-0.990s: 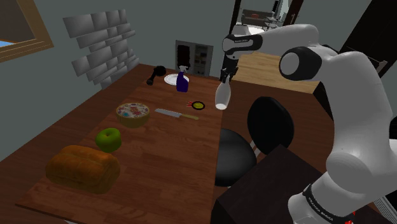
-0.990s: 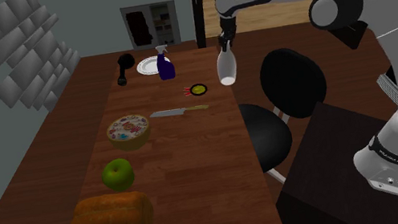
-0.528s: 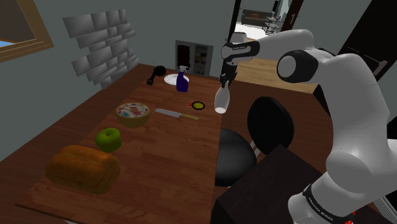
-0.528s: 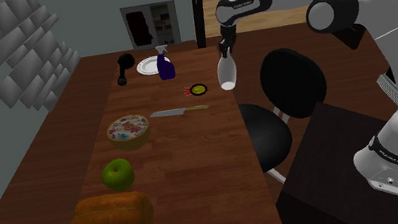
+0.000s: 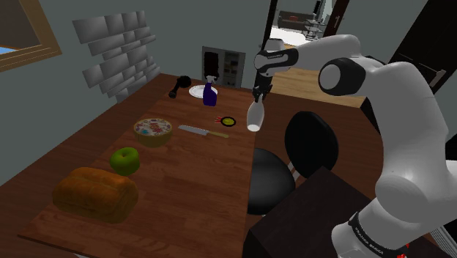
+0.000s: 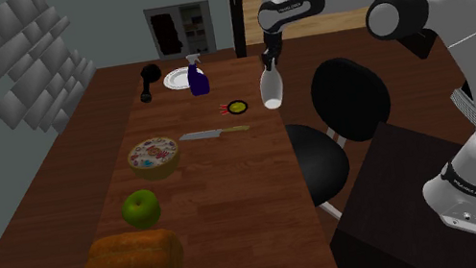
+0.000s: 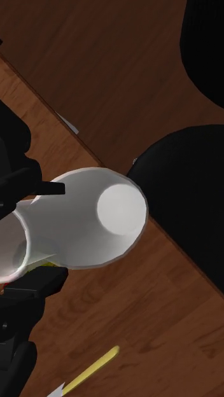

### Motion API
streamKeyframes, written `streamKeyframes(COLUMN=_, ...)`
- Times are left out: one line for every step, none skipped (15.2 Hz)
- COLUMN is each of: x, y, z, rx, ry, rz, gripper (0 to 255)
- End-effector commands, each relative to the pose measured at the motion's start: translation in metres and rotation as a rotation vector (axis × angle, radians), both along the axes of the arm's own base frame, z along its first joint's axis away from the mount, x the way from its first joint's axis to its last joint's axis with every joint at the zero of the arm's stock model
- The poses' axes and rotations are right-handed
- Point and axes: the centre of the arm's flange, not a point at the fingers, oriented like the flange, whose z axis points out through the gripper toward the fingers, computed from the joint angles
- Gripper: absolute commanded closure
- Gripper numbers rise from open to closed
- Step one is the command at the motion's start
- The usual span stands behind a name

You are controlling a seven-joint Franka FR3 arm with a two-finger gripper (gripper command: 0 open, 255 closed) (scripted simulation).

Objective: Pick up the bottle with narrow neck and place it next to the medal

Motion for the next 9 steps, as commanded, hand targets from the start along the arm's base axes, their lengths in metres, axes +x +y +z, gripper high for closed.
streamKeyframes(x=0.000, y=0.000, z=0.000, rx=0.000, ry=-0.001, rz=0.000, gripper=0)
streamKeyframes(x=0.000, y=0.000, z=0.000, rx=0.000, ry=-0.001, rz=0.000, gripper=0)
streamKeyframes(x=0.000, y=0.000, z=0.000, rx=0.000, ry=-0.001, rz=0.000, gripper=0)
streamKeyframes(x=0.000, y=0.000, z=0.000, rx=0.000, ry=-0.001, rz=0.000, gripper=0)
streamKeyframes(x=0.000, y=0.000, z=0.000, rx=0.000, ry=-0.001, rz=0.000, gripper=0)
streamKeyframes(x=0.000, y=0.000, z=0.000, rx=0.000, ry=-0.001, rz=0.000, gripper=0)
streamKeyframes(x=-0.001, y=0.000, z=0.014, rx=0.000, ry=-0.001, rz=0.000, gripper=0)
streamKeyframes(x=-0.001, y=0.000, z=0.027, rx=0.000, ry=-0.001, rz=0.000, gripper=0)
streamKeyframes(x=-0.002, y=0.001, z=0.040, rx=0.000, ry=-0.001, rz=0.000, gripper=0)
